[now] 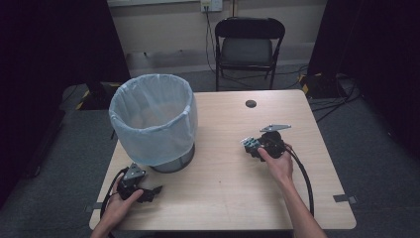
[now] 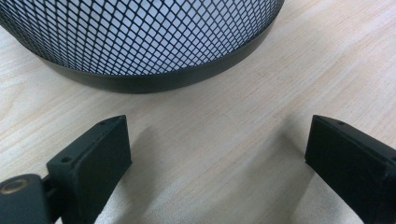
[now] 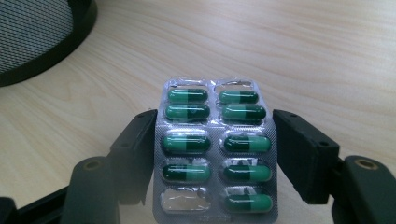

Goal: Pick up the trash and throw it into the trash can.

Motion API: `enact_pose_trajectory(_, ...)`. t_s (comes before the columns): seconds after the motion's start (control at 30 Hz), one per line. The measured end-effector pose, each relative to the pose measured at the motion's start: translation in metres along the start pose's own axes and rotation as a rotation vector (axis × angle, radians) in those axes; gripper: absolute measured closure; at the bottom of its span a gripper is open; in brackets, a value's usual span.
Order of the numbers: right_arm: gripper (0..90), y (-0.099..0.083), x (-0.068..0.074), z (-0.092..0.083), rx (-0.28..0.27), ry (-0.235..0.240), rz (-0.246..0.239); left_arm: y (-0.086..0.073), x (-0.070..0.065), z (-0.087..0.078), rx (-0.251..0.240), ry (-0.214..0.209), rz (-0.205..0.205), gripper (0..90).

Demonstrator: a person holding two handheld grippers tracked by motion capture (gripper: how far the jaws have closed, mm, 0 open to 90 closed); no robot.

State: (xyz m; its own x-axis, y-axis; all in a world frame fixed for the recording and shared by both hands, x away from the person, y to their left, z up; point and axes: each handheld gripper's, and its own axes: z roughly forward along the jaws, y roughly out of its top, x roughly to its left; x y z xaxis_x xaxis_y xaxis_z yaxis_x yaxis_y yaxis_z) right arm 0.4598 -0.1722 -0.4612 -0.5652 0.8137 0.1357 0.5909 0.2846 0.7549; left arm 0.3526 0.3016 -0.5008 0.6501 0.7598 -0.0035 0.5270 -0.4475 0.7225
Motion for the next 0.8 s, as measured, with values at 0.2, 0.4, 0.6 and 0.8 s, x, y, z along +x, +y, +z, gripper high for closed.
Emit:
enact_pose_trajectory(0.2,33.7,0.008,0.008,-0.013,-0.029,0.014,-0.011,0.0,0.0,0.0,0.0,0.0,-0.001,6.3)
enact_pose_trajectory(0.4,33.7,0.022,0.012,-0.024,-0.068,0.041,-0.028,0.0,0.0,0.0,0.0,0.0,-0.001,6.3)
enact_pose_trajectory(0.6,33.8,0.043,0.028,-0.033,-0.122,0.091,-0.047,0.0,0.0,0.0,0.0,0.0,0.0,6.3)
enact_pose_trajectory(0.8,33.8,0.063,0.041,-0.039,-0.177,0.157,-0.072,0.0,0.0,0.0,0.0,0.0,-0.001,6.3)
